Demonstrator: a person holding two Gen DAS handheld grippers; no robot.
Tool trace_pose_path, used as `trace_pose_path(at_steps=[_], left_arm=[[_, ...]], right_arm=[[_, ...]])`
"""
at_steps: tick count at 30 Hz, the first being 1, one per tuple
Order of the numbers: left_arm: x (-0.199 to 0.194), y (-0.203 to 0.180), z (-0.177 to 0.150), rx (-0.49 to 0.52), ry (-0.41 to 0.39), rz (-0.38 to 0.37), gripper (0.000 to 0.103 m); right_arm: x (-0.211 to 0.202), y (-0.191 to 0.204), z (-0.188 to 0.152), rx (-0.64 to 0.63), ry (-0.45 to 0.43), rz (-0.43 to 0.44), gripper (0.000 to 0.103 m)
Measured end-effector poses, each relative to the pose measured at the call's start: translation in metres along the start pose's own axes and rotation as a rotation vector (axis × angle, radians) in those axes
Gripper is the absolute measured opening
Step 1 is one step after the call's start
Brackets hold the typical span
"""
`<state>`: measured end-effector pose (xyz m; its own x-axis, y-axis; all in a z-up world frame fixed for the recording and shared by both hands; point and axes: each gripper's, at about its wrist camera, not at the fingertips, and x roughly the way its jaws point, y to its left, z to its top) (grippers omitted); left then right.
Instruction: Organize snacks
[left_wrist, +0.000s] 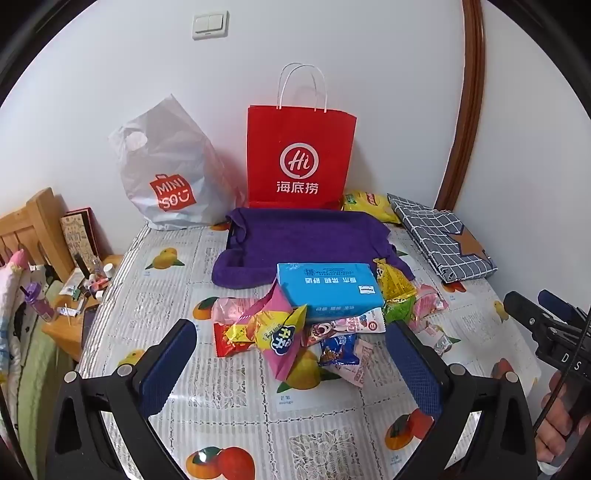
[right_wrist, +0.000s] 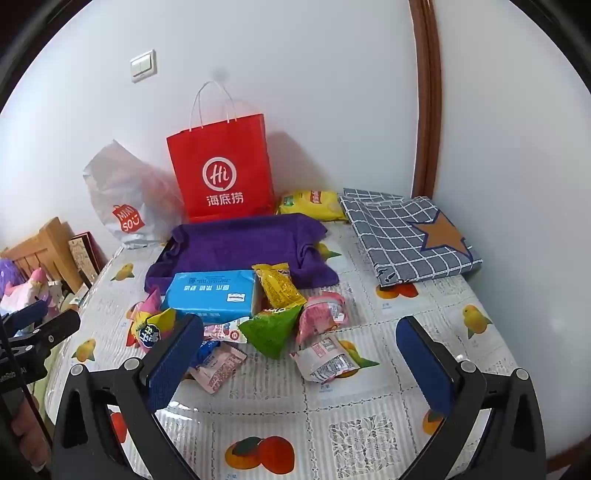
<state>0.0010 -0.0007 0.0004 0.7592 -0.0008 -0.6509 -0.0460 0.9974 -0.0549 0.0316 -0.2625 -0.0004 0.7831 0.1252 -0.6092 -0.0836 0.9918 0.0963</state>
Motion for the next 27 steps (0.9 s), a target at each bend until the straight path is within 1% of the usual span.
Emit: trace_pose_path(at_steps=[3, 4, 5, 8, 9, 14, 27], left_arm=[[0.003, -0.001, 0.002, 0.014, 0.003, -0.016, 0.103], [0.004, -0.001, 0.003, 0.016, 0.003, -0.019, 0.103], [-0.005, -0.005, 0.002, 0.025, -0.023, -0.011, 0.103], [-0.004, -0.01, 0.003, 0.035, -0.028, -0.006, 0.103], [-0.01, -0.005, 0.003, 0.02, -0.038, -0.011, 0.103], [-0.01, -0.011, 0.002, 0.022, -0.032, -0.004, 0.103], [-0.01, -0.009, 0.002, 0.005, -0.023, 0.001, 0.103]], right_arm=[[-0.003, -0.005, 0.001, 0.023, -0.011, 0.033, 0.103], [-0.003, -0.005, -0.001, 0.017, -0.014, 0.032, 0.103], [-0.006, -0.004, -0.004, 0.006, -0.03, 0.029, 0.103], [-0.006, -0.001, -0.006, -0.009, -0.021, 0.021, 0.103], [-0.008, 0.003, -0.005, -0.011, -0.017, 0.011, 0.103], [-0.009, 0.007, -0.007, -0.019, -0.016, 0.013, 0.103], [-0.014, 0.013, -0.007, -0.036, -0.021, 0.028, 0.103]])
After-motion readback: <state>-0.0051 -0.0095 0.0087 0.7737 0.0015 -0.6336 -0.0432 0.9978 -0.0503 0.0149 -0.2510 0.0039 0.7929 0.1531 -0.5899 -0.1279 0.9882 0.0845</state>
